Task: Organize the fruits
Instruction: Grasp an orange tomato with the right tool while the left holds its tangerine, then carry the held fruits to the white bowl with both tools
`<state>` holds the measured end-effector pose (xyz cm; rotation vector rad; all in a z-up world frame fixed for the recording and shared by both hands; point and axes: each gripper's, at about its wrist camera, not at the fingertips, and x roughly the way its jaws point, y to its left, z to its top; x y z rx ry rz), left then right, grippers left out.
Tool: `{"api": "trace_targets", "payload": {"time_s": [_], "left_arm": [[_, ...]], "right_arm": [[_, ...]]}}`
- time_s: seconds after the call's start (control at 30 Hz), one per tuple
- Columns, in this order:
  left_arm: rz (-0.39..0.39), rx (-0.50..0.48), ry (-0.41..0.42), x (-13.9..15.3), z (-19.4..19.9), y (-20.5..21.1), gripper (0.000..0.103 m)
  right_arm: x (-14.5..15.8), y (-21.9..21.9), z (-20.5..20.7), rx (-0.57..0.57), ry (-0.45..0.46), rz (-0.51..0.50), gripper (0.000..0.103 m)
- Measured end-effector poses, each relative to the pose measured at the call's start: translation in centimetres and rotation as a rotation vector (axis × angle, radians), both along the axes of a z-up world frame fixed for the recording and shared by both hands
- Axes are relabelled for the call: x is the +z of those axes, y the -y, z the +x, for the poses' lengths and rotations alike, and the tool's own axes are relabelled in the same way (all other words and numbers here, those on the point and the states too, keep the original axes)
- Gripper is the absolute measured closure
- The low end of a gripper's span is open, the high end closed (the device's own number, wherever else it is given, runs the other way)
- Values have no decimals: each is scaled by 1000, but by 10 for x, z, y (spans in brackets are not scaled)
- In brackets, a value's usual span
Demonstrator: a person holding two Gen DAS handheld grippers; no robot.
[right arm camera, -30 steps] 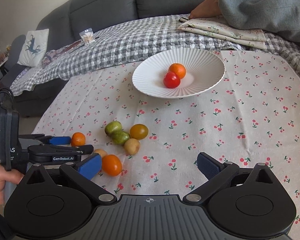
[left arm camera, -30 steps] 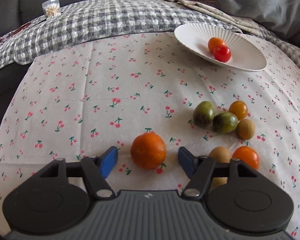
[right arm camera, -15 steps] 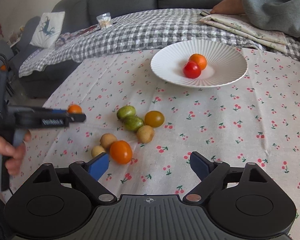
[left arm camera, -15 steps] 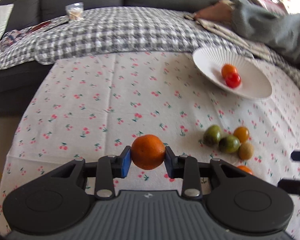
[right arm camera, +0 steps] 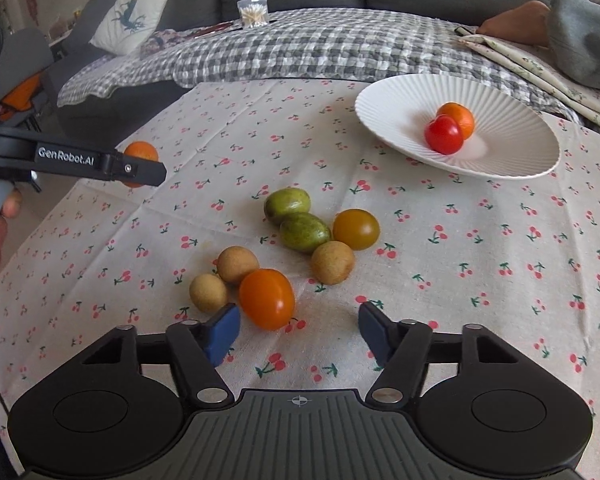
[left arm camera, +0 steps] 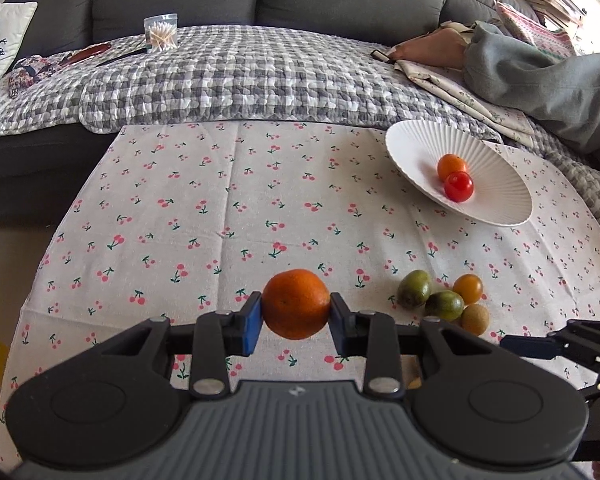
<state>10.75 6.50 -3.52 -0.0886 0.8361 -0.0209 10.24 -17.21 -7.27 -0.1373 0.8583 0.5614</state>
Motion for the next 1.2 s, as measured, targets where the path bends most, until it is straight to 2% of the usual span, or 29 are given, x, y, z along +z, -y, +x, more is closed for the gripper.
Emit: {"api": "trace_targets", "payload": {"time_s": [0.17,0.23,0.27,0.3,0.5,0.73,1.2], "left_arm": [[3,-6,-2,0,1,1,70],[8,-11,-2,-1,1,2,70],[10,-12,-2,-2,1,3,70],[11,-13,-2,-2,1,3,70],[9,-20,5,-2,1,4,70],[17,-30,19,0,1,6,70],[-6,-65,71,9,2,18,70]], "right_arm": [[-4,-12,2,30,36,0,52],[-5,-15,3,34,46,-5,62],[-5,-16,4,36,47,-4,73],[-6,-17,4,40,44,-3,75],[2,-15,2,42,16,13,75],[13,1,5,-10,-9,35,75],[44,40,17,-130,9,99,75]]}}
